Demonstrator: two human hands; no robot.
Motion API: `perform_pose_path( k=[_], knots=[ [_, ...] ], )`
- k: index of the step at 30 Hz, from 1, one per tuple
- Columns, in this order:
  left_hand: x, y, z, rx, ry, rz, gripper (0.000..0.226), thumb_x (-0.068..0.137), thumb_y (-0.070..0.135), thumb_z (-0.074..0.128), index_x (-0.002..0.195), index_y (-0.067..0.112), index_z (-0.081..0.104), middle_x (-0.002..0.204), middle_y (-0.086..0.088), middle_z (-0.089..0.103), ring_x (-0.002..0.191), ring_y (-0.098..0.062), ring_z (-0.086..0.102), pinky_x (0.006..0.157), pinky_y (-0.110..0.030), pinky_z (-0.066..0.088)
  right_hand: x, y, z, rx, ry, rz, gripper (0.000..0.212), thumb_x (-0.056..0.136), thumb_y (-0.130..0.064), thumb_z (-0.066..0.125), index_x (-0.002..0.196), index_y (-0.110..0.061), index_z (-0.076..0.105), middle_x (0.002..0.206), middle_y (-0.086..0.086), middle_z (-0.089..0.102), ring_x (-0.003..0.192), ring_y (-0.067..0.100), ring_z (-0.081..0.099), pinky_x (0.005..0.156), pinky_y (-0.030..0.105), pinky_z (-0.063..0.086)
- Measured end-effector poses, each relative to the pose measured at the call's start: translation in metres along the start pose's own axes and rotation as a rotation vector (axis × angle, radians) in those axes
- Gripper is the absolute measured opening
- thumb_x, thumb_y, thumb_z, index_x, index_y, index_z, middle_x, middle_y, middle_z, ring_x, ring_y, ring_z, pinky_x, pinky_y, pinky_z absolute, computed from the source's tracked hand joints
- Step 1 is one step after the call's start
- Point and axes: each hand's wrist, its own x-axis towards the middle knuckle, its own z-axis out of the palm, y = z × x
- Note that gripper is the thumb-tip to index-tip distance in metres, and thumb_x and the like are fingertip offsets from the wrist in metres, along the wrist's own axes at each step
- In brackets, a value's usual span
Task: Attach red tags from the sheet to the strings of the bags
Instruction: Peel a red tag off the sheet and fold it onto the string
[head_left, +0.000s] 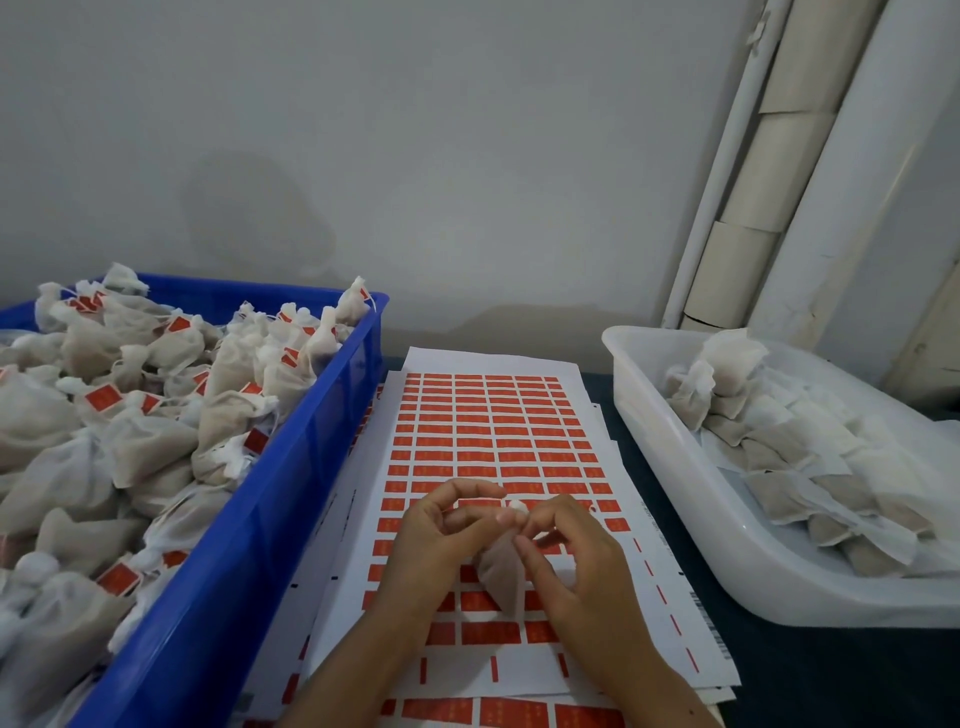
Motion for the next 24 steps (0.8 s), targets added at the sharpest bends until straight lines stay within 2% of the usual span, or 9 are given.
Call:
perform_pose_path(
  k=[3,6,9,12,16,19,24],
  knots=[
    [-0.0006,-0.0015,0.0011,0.054,-0.027,0.076,0.030,0.065,0.031,0.072,0.094,0.024,0.065,0.081,0.009,0.073,0.081,-0.005,0.068,0.061,-0.009,0.050,0.0011,-0.0026,0.0003,0.161,0.019,0.129,0.014,0.081,-0.043,0.052,0.079,-0.030,0.055,0.079,-0.017,0.061,0.090,0.001,0.056,0.077,0.007,0.044],
    [-0.0005,-0.0038,0.0021,0.133,-0.034,0.157,0.037,0.060,0.038,0.072,0.094,0.025,0.064,0.084,0.012,0.072,0.084,-0.007,0.068,0.069,-0.017,0.055,0.0020,-0.0020,0.0011,0.276,0.023,0.223,0.022,0.080,-0.043,0.051,0.079,-0.024,0.060,0.082,-0.016,0.062,0.087,0.003,0.058,0.078,0.011,0.047],
    [-0.0003,-0.0061,0.0023,0.224,-0.005,0.229,0.035,0.062,0.041,0.074,0.093,0.030,0.062,0.085,0.019,0.070,0.085,-0.002,0.067,0.067,-0.012,0.052,0.0039,0.0007,0.0004,0.343,0.031,0.268,0.018,0.084,-0.033,0.055,0.080,-0.017,0.064,0.081,-0.009,0.065,0.085,0.008,0.061,0.081,0.022,0.051],
    [-0.0001,-0.0073,0.0028,0.308,0.038,0.285,0.032,0.063,0.041,0.075,0.091,0.033,0.061,0.085,0.025,0.067,0.085,0.002,0.065,0.065,-0.008,0.050,0.0050,-0.0004,-0.0010,0.400,0.033,0.263,0.025,0.079,-0.037,0.054,0.079,-0.014,0.065,0.085,-0.005,0.064,0.087,0.013,0.061,0.081,0.027,0.053],
    [-0.0008,-0.0073,0.0034,0.357,0.076,0.323,0.029,0.062,0.042,0.073,0.087,0.032,0.062,0.080,0.025,0.067,0.081,0.002,0.065,0.066,-0.010,0.052,0.0047,-0.0008,0.0000,0.457,0.020,0.278,0.026,0.076,-0.039,0.054,0.080,-0.016,0.065,0.085,-0.006,0.064,0.088,0.014,0.062,0.079,0.024,0.053],
    [-0.0017,-0.0074,0.0037,0.350,0.088,0.327,0.028,0.062,0.042,0.072,0.086,0.031,0.062,0.078,0.020,0.068,0.078,-0.001,0.066,0.067,-0.014,0.054,0.0050,-0.0003,0.0006,0.505,0.017,0.290,0.024,0.075,-0.039,0.054,0.079,-0.019,0.066,0.084,-0.006,0.065,0.087,0.010,0.062,0.075,0.016,0.051],
    [0.0001,-0.0093,0.0029,0.282,0.072,0.269,0.026,0.069,0.026,0.078,0.089,0.027,0.062,0.078,0.018,0.068,0.078,-0.003,0.066,0.066,-0.014,0.053,0.0060,-0.0004,-0.0019,0.582,0.017,0.318,0.028,0.076,-0.041,0.051,0.082,-0.017,0.064,0.081,-0.006,0.067,0.083,0.008,0.064,0.069,0.011,0.049]
  ],
)
